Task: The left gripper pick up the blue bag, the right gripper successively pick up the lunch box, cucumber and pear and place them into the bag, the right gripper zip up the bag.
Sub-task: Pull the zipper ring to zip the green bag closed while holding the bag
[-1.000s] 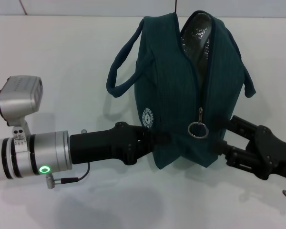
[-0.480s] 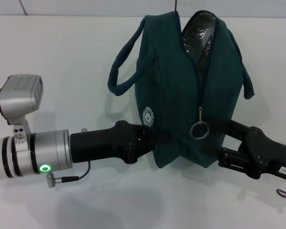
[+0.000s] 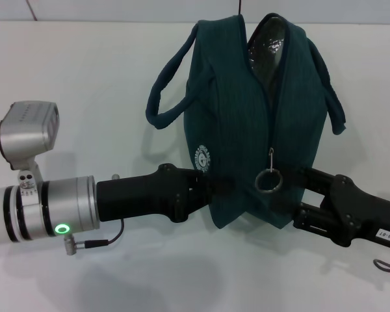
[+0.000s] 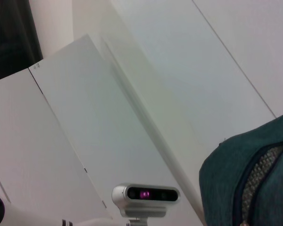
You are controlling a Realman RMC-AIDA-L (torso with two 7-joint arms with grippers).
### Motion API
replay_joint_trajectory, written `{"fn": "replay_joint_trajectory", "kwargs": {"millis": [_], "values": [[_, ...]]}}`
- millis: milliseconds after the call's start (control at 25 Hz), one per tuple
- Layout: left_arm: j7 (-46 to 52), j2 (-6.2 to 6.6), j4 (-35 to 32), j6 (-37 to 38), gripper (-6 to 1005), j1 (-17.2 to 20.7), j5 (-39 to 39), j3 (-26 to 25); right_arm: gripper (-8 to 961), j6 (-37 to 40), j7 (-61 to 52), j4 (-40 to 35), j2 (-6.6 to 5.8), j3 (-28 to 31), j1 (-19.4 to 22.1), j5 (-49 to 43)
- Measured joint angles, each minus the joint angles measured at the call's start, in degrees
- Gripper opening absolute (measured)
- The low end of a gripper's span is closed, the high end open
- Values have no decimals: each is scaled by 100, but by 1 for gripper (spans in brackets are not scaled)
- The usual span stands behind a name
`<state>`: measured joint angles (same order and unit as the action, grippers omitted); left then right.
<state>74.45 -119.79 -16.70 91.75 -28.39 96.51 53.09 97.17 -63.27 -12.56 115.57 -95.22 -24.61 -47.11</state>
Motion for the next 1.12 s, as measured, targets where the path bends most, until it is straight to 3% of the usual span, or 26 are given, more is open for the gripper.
{"fn": "replay_joint_trajectory", "kwargs": {"millis": [240, 680, 1120], "values": [[0, 0, 0, 0, 56, 0, -2, 0, 716, -14, -9, 16, 0, -5, 0, -1], [-59, 0, 0, 0, 56, -9, 16, 1, 247, -264, -140, 7, 0, 10, -5, 31], [-70, 0, 0, 0, 57, -25, 40, 9, 219, -296, -159, -2, -1, -13, -129, 4]]}}
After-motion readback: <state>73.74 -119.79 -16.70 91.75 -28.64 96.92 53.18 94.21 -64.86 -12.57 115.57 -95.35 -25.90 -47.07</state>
